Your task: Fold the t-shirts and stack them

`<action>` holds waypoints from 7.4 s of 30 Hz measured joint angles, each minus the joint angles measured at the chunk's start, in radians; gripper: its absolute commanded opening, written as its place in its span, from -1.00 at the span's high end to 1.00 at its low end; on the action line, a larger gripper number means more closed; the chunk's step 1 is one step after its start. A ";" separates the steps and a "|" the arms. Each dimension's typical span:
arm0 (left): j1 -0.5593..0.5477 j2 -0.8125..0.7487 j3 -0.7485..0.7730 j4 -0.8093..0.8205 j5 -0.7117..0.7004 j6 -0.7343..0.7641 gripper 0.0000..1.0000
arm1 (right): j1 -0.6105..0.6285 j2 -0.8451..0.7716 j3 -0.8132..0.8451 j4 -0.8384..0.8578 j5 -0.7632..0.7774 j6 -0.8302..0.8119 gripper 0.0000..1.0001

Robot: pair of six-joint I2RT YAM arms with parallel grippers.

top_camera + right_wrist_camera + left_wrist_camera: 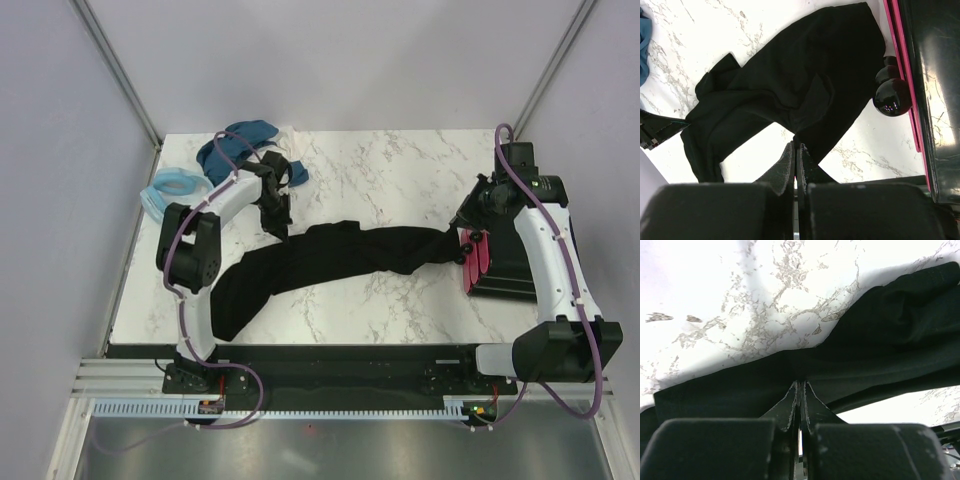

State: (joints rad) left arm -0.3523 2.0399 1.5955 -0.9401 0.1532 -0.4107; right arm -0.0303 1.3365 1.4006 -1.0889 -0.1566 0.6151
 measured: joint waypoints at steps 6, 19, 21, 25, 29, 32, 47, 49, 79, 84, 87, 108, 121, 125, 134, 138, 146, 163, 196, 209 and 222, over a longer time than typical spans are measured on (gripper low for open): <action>0.031 -0.069 -0.023 0.009 -0.013 -0.003 0.96 | -0.001 0.007 0.002 0.019 0.000 0.003 1.00; 0.134 -0.331 0.054 -0.036 -0.119 -0.038 0.96 | -0.037 0.102 0.271 0.049 0.087 0.032 1.00; 0.134 -0.368 0.073 -0.060 -0.137 -0.052 0.96 | -0.063 0.124 0.343 0.058 0.110 0.061 1.00; 0.132 -0.447 0.110 -0.103 -0.160 -0.082 0.96 | -0.100 0.177 0.481 0.065 0.120 0.111 1.00; 0.130 -0.522 0.211 -0.162 -0.182 -0.094 0.96 | -0.110 0.204 0.575 0.076 0.090 0.153 1.00; 0.130 -0.575 0.286 -0.196 -0.196 -0.095 0.96 | -0.117 0.204 0.619 0.085 0.029 0.184 1.00; 0.128 -0.908 0.447 -0.350 -0.370 -0.094 0.96 | -0.193 0.175 0.874 0.159 -0.299 0.258 1.00; 0.127 -0.916 0.504 -0.364 -0.388 -0.094 0.96 | -0.214 0.180 0.946 0.182 -0.365 0.290 1.00; 0.115 -1.070 0.472 -0.393 -0.478 -0.111 0.96 | -0.517 -0.006 0.854 0.424 -0.718 0.634 1.00; 0.116 -1.038 0.346 -0.401 -0.416 -0.127 0.96 | -0.402 -0.058 0.757 0.128 -0.518 0.337 1.00; 0.116 -1.036 0.273 -0.400 -0.386 -0.129 0.96 | -0.339 -0.146 0.551 0.081 -0.463 0.239 1.00; 0.108 -0.979 0.212 -0.390 -0.282 -0.128 0.96 | 0.388 0.348 0.929 0.148 0.141 -0.371 1.00; -0.106 -0.676 0.434 -0.349 -0.274 -0.106 0.96 | 0.929 0.375 0.793 0.212 1.045 -0.532 1.00; -0.142 -0.654 0.435 -0.359 -0.288 -0.103 0.96 | 0.977 0.268 0.730 0.198 1.182 -0.454 1.00; -0.148 -0.728 0.502 -0.415 -0.370 -0.089 0.96 | 1.010 -0.043 0.782 0.167 1.345 -0.373 1.00; -0.148 -0.753 0.526 -0.417 -0.421 -0.091 0.96 | 1.010 -0.086 0.836 0.174 1.436 -0.433 1.00; -0.150 -0.757 0.523 -0.419 -0.510 -0.113 0.96 | 1.012 -0.084 0.848 0.432 1.560 -0.798 1.00; -0.149 -0.824 0.430 -0.420 -0.442 -0.104 0.96 | 1.321 -0.029 0.669 0.750 1.581 -1.075 1.00; 0.124 -0.178 0.687 -0.419 -0.339 -0.089 0.96 | 0.244 0.517 0.739 0.181 0.407 -0.416 1.00; 0.048 -0.135 0.784 -0.366 -0.251 -0.078 0.96 | 0.192 0.535 0.913 0.193 0.436 -0.404 1.00; -0.064 -0.897 0.434 -0.329 -0.287 -0.004 0.96 | 0.196 -0.053 0.845 0.190 0.434 -0.383 1.00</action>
State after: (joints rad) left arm -0.4160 1.1427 2.0293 -1.2694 -0.1341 -0.4145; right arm 0.1661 1.2835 2.2452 -0.8993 0.2771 0.2317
